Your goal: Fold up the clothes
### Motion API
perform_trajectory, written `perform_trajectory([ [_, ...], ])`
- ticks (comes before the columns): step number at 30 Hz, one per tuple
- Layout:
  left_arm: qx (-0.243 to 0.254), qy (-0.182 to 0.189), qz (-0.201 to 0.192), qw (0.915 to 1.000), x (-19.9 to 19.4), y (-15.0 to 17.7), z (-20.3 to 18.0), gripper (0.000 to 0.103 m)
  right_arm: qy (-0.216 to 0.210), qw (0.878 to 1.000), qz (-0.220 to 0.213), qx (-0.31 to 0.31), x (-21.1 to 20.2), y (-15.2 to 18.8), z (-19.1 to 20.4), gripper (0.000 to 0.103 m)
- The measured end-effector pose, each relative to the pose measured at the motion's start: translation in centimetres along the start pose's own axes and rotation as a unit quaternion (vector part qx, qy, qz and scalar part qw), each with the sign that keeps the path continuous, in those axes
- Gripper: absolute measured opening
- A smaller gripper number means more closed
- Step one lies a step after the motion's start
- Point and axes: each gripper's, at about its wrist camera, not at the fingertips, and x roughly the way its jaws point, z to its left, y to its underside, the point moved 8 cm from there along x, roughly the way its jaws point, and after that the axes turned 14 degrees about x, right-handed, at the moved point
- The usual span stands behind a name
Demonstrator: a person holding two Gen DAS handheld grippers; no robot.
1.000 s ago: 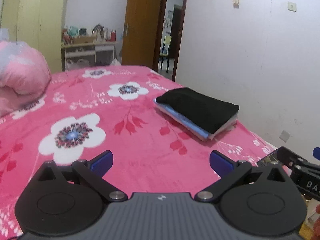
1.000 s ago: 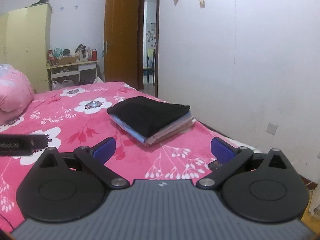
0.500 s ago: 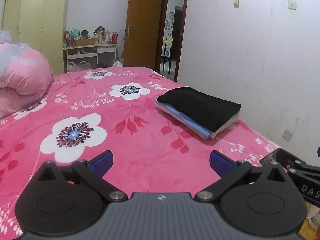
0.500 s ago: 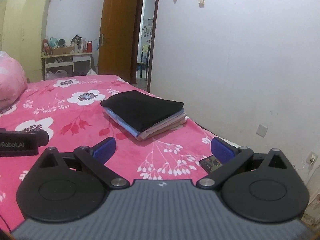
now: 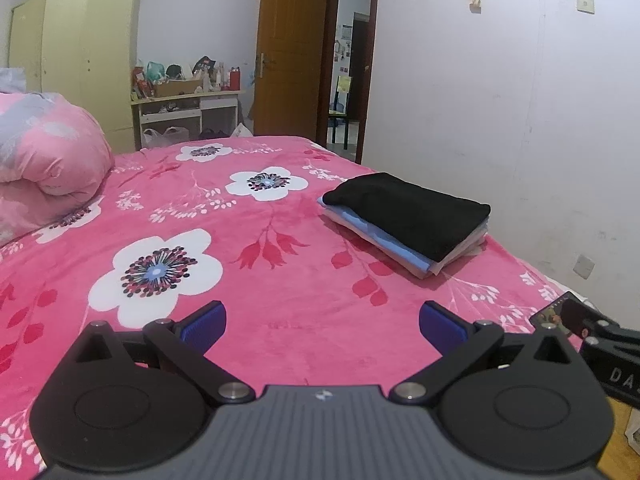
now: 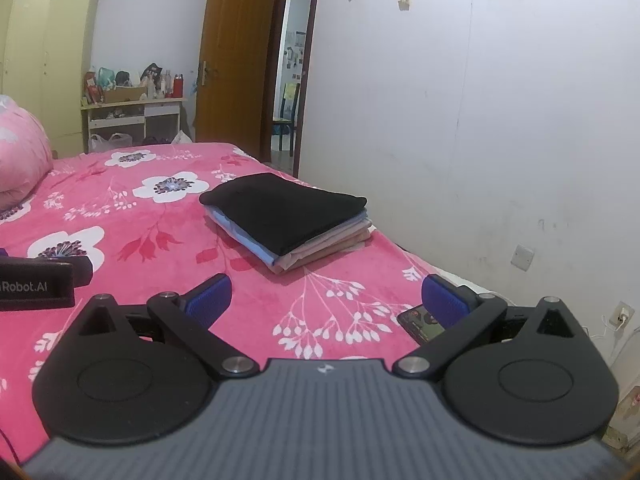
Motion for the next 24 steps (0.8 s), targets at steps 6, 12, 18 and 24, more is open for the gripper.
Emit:
perform_trajectory([
  [6, 0.004, -0.003, 0.000, 1.0000, -0.05, 0.06, -0.09, 0.103, -0.004, 1.000, 0.005, 0.004, 0.14, 0.11, 0.00, 0.102],
  [12, 0.016, -0.010, -0.003, 0.9998, -0.32, -0.03, -0.27, 0.103, -0.006, 1.000, 0.009, 0.004, 0.27, 0.21, 0.04, 0.102],
  [18, 0.018, -0.014, -0.001, 0.9998, -0.45, 0.01, -0.32, 0.103, -0.008, 1.000, 0.009, 0.006, 0.27, 0.15, -0.12, 0.102],
  [24, 0.019, -0.015, 0.001, 0.9997, -0.47, 0.13, -0.27, 0.103, -0.008, 1.000, 0.012, 0.009, 0.38, 0.26, -0.26, 0.102],
])
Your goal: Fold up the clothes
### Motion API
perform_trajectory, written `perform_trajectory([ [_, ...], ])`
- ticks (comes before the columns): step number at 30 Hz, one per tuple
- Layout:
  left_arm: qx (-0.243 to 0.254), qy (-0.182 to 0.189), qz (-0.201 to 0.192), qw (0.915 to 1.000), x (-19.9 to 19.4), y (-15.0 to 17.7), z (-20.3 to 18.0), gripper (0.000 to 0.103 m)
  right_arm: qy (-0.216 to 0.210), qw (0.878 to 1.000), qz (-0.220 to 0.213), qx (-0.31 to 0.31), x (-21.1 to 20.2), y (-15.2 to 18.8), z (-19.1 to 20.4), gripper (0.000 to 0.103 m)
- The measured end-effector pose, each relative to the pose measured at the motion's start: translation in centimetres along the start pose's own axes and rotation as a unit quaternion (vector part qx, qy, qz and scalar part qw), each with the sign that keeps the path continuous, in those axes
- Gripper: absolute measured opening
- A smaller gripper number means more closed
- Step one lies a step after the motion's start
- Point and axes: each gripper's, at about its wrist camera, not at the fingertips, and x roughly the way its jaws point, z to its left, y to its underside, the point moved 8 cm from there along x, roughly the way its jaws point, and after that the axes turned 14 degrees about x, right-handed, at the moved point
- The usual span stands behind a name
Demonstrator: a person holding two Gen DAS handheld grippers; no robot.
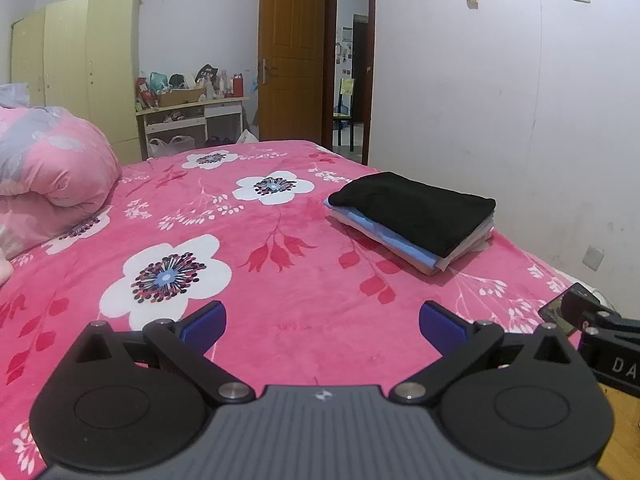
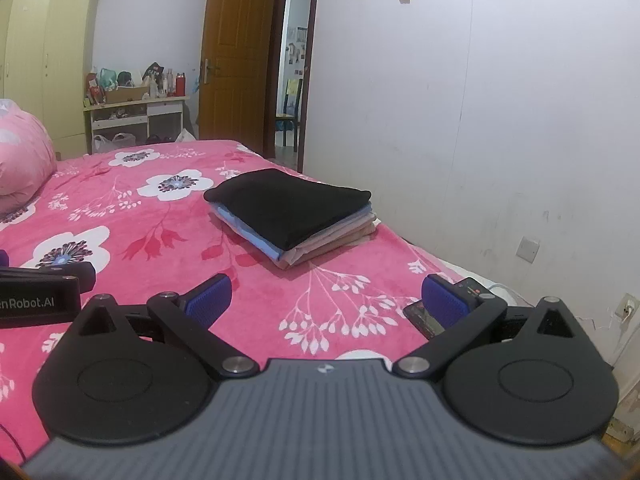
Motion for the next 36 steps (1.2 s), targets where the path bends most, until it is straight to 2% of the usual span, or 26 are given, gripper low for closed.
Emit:
perform_trajectory([
  [36, -0.001, -0.001, 0.004, 1.0000, 0.19, 0.25, 0.35, 0.103, -0.004, 1.000, 0.006, -0.002, 0.34, 0.11, 0.54, 0.102],
])
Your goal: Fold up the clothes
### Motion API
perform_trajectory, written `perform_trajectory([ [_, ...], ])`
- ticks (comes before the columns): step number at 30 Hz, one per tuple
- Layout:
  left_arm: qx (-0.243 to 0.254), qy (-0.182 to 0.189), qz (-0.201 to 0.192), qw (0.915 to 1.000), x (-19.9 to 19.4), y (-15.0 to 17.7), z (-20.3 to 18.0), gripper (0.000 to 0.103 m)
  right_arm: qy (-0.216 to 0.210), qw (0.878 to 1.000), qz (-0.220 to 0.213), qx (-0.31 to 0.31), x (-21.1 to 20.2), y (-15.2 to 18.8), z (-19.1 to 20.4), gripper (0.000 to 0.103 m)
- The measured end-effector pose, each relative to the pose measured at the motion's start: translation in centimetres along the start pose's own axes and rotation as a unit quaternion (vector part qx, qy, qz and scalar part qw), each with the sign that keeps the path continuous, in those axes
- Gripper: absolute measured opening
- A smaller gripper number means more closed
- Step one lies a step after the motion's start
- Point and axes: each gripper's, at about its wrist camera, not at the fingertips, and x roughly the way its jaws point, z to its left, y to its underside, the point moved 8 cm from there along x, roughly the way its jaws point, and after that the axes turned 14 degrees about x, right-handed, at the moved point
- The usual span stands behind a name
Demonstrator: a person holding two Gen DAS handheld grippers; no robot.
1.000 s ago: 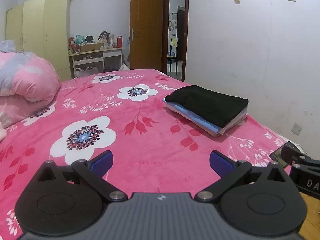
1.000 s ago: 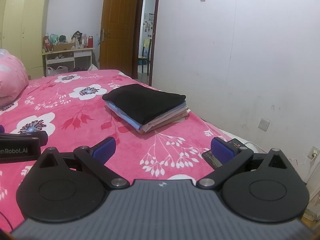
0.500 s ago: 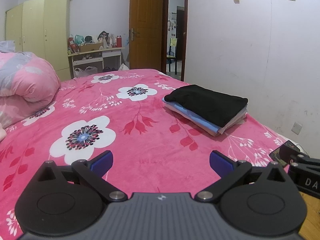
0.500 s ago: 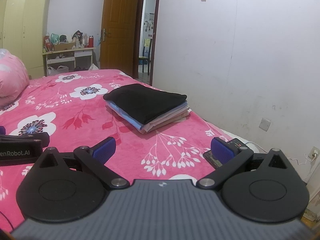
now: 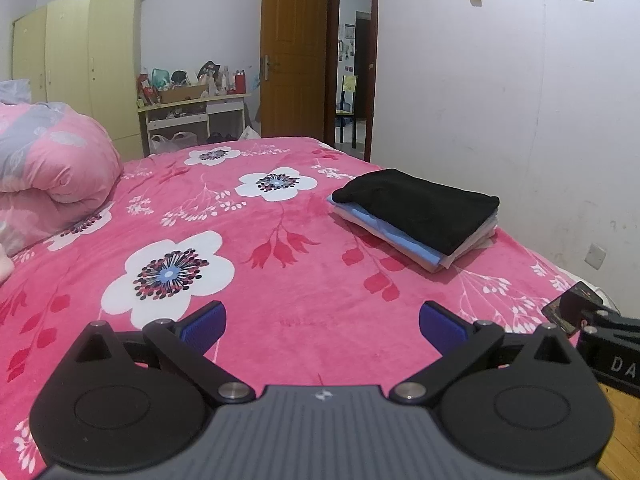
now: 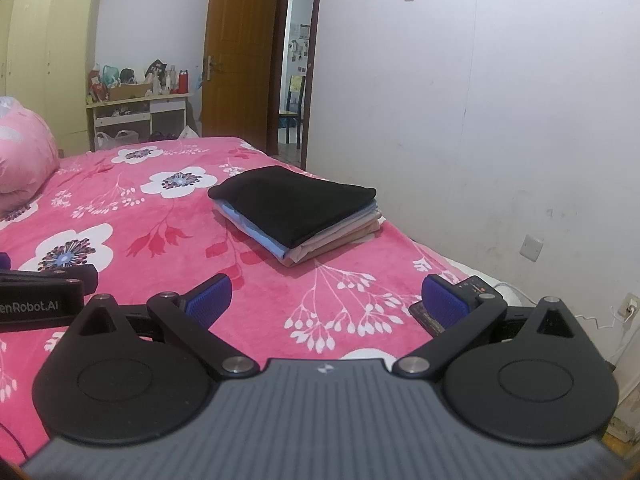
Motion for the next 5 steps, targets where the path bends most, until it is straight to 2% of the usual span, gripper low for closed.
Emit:
perform_trajectory([
  [5, 0.000, -0.001, 0.002, 1.0000, 0.09, 0.03, 0.00, 0.103, 0.000, 1.000, 0.001, -0.001, 0.14, 0.06, 0.04, 0.102],
])
